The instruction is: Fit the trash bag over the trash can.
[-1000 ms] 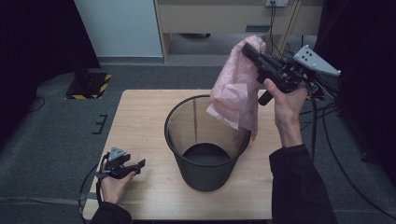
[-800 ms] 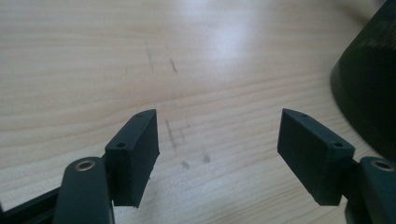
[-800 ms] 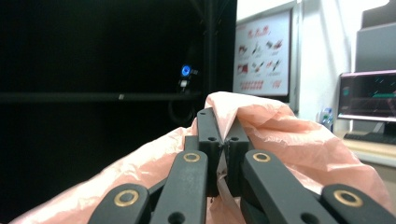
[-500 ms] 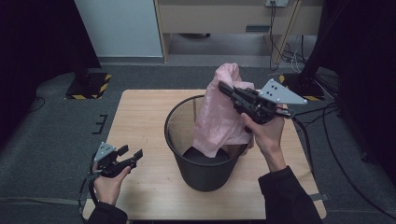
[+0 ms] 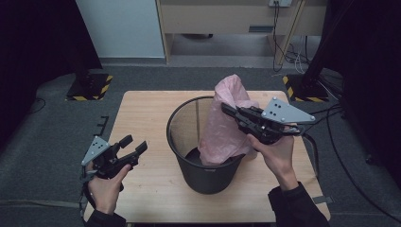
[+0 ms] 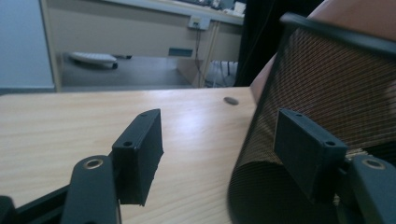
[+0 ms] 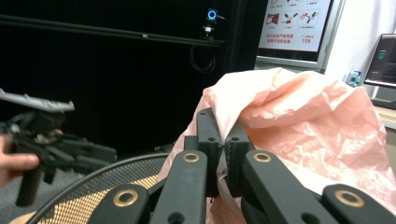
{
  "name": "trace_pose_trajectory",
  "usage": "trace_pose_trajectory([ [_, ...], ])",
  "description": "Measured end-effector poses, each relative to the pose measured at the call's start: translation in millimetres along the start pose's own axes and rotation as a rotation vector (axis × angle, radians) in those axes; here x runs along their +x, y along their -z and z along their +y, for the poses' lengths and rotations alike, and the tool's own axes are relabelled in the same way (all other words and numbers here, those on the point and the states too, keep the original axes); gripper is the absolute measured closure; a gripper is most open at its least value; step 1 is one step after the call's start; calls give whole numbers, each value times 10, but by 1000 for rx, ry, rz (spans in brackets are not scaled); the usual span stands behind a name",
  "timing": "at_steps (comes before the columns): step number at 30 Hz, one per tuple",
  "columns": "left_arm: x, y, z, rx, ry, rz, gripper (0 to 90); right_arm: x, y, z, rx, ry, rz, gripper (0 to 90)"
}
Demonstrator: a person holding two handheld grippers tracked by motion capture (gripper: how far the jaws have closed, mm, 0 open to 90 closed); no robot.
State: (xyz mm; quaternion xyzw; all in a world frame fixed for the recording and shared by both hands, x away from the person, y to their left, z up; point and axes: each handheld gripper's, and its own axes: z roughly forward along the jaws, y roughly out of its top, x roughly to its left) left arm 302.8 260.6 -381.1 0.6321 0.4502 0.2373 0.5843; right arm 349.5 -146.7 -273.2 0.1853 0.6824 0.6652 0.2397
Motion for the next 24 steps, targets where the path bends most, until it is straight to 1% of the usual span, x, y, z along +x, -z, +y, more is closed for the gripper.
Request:
trace_pose_trajectory([
  [4, -144, 41, 141, -24, -19, -33, 336, 34, 11, -32, 31, 6, 7, 891],
  [7, -246, 66, 228, -37, -22, -58, 339, 94, 17, -76, 56, 16, 17, 890],
  [8, -280, 66, 262, -50, -32, -75, 341, 104, 19, -89, 52, 9, 20, 890],
  [9, -318, 69, 292, -56, -37, -85, 343, 104, 27, -114, 47, -17, 29, 890],
  [11, -404, 70, 356, -66, -47, -107, 347, 95, 54, -165, 58, -20, 9, 890],
  [12, -440, 65, 383, -69, -52, -117, 349, 91, 76, -194, 50, -41, 15, 891],
  [13, -477, 58, 410, -71, -56, -125, 351, 92, 94, -213, 46, -45, 14, 890],
  [14, -515, 46, 437, -74, -60, -134, 352, 100, 105, -226, 53, -37, 10, 890],
  [15, -555, 33, 462, -75, -61, -145, 354, 109, 112, -239, 51, -38, 16, 890],
  [16, -595, 18, 487, -76, -65, -156, 355, 117, 115, -257, 43, -58, 27, 890],
  [20, -751, -37, 579, -78, -78, -192, 364, 141, 117, -345, 51, -75, 35, 889],
  [22, -836, -75, 633, -78, -81, -212, 368, 183, 113, -388, 72, -57, 33, 888],
  [24, -925, -119, 688, -72, -85, -229, 369, 226, 106, -412, 79, -51, 41, 887],
])
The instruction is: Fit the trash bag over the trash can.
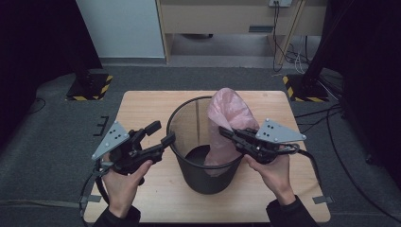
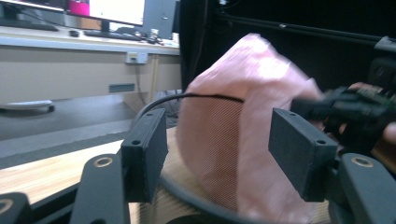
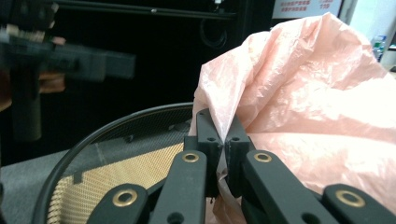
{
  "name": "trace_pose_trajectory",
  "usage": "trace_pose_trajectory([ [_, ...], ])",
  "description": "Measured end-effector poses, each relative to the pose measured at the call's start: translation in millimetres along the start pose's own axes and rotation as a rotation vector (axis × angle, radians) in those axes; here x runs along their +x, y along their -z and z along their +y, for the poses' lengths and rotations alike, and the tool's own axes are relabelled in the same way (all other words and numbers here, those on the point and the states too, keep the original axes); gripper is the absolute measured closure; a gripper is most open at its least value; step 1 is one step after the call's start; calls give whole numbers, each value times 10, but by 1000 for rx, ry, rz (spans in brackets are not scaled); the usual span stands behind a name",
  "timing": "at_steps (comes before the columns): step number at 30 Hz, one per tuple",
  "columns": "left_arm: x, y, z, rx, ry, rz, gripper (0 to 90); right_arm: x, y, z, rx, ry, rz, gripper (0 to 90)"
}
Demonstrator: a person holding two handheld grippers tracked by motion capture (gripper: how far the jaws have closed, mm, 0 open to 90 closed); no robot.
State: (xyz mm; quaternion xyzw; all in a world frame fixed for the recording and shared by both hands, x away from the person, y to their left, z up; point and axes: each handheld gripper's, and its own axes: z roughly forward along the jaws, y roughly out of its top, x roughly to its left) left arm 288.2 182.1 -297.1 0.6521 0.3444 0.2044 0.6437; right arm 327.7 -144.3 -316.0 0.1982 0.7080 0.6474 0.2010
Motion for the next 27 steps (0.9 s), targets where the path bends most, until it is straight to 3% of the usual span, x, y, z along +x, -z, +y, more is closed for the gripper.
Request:
trace_pose_trajectory([
  [6, -233, -249, 135, 34, -9, -40, 370, 90, 28, -30, -15, -13, 17, 884],
  [12, -368, -492, 211, 71, -15, -67, 366, 157, 55, -46, -26, -14, 28, 878],
  [23, -509, -878, 330, 110, 18, -67, 360, 208, 91, -51, -29, 1, 42, 878],
  [27, -494, -980, 312, 141, 27, -54, 443, 211, 97, -52, -25, 5, 48, 875],
])
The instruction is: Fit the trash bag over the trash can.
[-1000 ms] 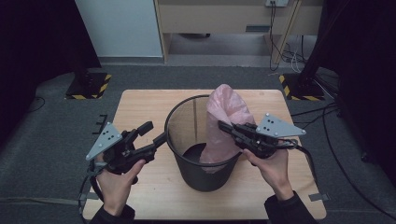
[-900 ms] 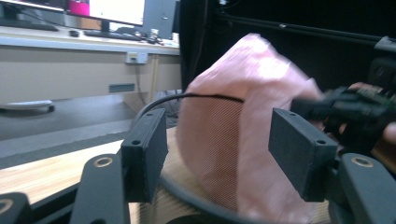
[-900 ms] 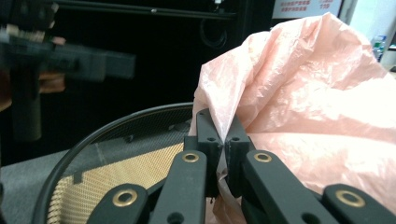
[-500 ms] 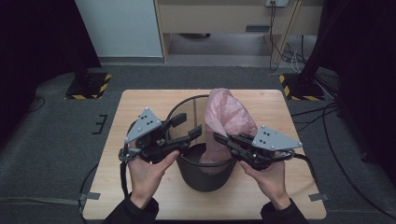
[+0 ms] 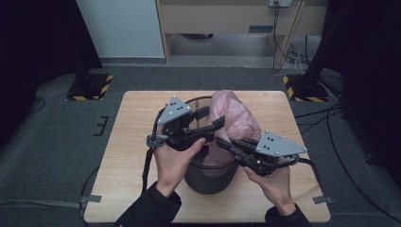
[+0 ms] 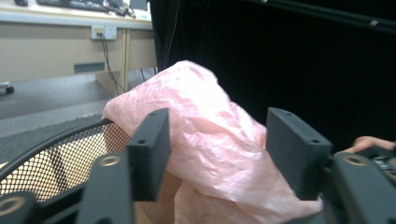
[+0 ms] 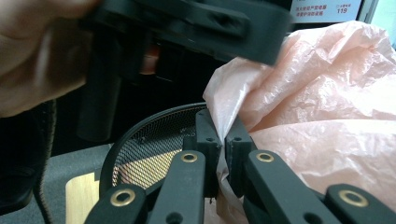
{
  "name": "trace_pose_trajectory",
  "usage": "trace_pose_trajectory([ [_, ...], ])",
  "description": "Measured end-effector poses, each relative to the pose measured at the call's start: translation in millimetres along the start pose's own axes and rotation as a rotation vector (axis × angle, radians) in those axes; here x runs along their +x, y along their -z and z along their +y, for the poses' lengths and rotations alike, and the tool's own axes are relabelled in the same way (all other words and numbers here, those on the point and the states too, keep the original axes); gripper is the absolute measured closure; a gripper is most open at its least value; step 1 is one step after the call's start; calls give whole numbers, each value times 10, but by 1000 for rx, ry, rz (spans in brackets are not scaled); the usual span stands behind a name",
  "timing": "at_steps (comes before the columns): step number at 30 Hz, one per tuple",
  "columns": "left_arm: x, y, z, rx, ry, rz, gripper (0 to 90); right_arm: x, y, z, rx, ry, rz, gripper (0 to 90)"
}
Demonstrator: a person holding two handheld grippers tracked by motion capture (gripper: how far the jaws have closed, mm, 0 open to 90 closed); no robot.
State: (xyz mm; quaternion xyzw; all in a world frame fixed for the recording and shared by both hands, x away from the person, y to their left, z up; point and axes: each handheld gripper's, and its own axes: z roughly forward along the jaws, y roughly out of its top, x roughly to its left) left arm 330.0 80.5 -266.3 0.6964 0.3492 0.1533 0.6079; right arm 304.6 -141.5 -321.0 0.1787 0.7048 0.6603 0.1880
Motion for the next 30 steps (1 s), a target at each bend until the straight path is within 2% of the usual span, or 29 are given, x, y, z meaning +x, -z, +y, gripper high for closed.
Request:
trace_pose_trajectory([
  [7, 24, -57, -25, 52, -17, -24, 718, -4, -1, 4, 4, 1, 7, 850],
  [10, 36, -54, -48, 62, -22, -37, 842, -8, 1, 10, 9, -8, 12, 793],
  [12, 44, -37, -59, 56, -32, -34, 865, -12, 20, 24, 8, -21, 18, 726],
  [14, 55, 2, -70, 50, -33, -42, 875, -24, 74, 65, -19, -32, 12, 680],
  [15, 57, 41, -76, 54, -54, -26, 879, -33, 103, 85, -28, -37, 10, 652],
  [16, 65, 77, -83, 57, -69, -14, 881, -54, 163, 126, -53, -46, 1, 610],
  [18, 97, 150, -109, 49, -65, -21, 883, -108, 284, 206, -103, -59, -19, 568],
  [20, 125, 235, -142, 50, -83, -9, 884, -177, 386, 283, -149, -75, -48, 506],
  [23, 169, 350, -191, 56, -90, -3, 884, -360, 507, 361, -200, -105, -121, 450],
  [25, 201, 411, -217, 68, -106, 12, 884, -494, 512, 338, -190, -127, -155, 429],
  [27, 232, 452, -235, 82, -112, 23, 884, -612, 477, 274, -157, -140, -191, 417],
  [30, 289, 498, -257, 108, -125, 50, 884, -742, 386, 140, -116, -165, -215, 405],
])
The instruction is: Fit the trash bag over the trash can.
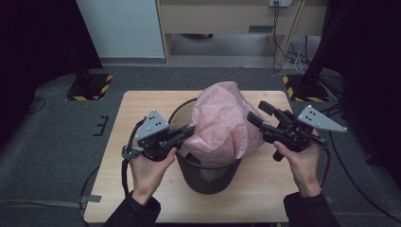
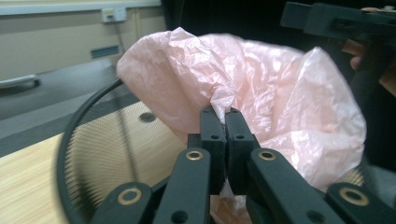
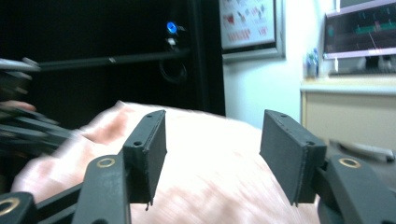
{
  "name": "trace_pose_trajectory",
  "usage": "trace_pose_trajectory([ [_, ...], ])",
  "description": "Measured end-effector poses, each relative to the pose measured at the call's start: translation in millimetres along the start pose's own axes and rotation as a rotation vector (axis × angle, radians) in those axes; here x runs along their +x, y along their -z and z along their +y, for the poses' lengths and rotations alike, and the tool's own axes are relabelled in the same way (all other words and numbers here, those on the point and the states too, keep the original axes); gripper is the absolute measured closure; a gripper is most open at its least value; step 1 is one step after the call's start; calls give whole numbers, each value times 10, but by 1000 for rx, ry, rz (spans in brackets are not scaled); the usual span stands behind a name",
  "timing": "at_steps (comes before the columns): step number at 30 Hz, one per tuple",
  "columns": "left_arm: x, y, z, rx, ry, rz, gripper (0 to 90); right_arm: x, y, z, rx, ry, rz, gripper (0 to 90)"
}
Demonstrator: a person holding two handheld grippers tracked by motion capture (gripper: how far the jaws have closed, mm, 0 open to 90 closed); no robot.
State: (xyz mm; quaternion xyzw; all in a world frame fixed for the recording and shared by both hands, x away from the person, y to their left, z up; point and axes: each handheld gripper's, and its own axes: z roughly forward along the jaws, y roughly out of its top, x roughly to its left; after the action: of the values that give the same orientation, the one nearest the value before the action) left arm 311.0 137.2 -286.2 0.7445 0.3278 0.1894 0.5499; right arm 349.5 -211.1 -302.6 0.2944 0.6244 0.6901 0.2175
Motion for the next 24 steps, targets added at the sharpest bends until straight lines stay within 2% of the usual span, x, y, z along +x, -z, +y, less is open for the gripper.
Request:
trace_pose_trajectory([
  [4, 49, 3, -50, 43, -8, 16, 884, -75, -162, -183, 50, -46, 9, 388],
  [9, 95, -56, -120, 85, -12, 30, 883, -93, -291, -284, 108, -67, 16, 375],
  [14, 128, -121, -183, 115, -7, 39, 882, -140, -305, -298, 138, -56, 8, 407],
  [18, 137, -154, -220, 127, -3, 43, 881, -199, -306, -331, 142, -66, -1, 465],
  [22, 140, -186, -242, 131, -8, 45, 879, -251, -294, -366, 181, -66, -25, 589],
  [24, 128, -201, -245, 132, -13, 48, 878, -255, -299, -387, 175, -77, -29, 605],
])
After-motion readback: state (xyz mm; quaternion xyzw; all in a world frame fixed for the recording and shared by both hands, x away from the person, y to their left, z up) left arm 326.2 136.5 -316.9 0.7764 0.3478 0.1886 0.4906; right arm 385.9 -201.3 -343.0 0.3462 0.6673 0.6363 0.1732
